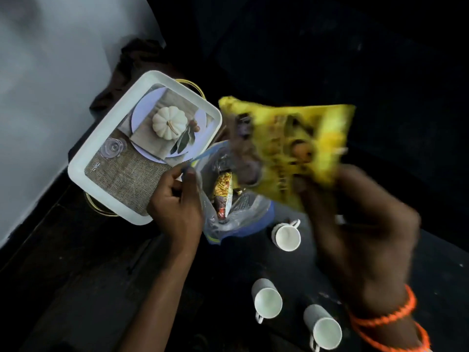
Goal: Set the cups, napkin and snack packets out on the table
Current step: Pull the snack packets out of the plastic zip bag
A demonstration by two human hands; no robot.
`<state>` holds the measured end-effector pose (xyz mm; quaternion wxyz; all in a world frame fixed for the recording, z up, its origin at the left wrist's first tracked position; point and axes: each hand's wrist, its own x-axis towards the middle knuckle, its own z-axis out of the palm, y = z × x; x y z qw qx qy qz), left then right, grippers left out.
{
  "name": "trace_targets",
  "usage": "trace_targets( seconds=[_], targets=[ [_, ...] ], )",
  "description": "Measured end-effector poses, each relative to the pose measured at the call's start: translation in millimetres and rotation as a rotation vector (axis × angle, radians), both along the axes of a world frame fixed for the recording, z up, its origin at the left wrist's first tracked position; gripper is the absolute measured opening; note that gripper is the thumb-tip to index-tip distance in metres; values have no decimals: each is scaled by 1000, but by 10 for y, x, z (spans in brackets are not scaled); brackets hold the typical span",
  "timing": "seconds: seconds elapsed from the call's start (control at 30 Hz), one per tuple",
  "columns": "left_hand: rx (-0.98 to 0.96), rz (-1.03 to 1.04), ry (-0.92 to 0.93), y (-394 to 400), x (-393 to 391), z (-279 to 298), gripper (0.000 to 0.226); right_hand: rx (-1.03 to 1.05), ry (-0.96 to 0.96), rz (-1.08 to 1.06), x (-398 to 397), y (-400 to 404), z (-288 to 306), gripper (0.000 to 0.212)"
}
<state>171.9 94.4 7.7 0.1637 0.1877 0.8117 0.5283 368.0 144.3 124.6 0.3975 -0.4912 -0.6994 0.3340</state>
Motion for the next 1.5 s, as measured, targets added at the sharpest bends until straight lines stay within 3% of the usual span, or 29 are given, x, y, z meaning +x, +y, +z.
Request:
trace_targets(
  seconds=[0.13,0.33,0.37,0.43,0.5,0.6,0.7,0.77,0.87,0.93,1.03,1.3,1.4,1.5],
  targets=[
    [7,-5,-21,17,-7,25,7,-85,150,-332,361,349,-406,6],
    [40,0,-33,10,68,64,8,-735,321,-483,259,603,-1781,12],
    [43,-6,-33,7,79,71,8,-834,278,-487,211,571,-1934,15],
    [42,-21,-38,-2,110,85,10,-959,-10,-494,153,505,-2096,25],
    [49,-27,-59,-2,142,94,12,-821,-269,-604,128,433,-2018,31],
    [54,-25,-103,17,189,78,10,-387,-40,-726,4,360,-1532,21],
    [60,-53,-137,32,252,89,12,-204,205,-470,-218,242,-977,10],
    [67,-64,-153,32,287,108,14,-244,130,-233,-402,198,-794,8],
    [69,-66,-146,27,305,111,19,-357,-332,-28,-757,284,-892,13],
    [62,-70,-123,30,304,102,20,-500,-555,4,-984,369,-1122,33],
    [44,-80,-110,19,301,78,20,-637,-740,20,-1147,383,-1478,57],
    [25,-62,-137,14,282,6,19,-708,-721,87,-1028,389,-1916,30],
    [33,-53,-145,14,257,8,20,-628,-683,60,-1098,362,-1828,27],
    [26,-37,-146,21,196,-6,19,-528,-625,76,-1146,261,-1522,10]
  ],
)
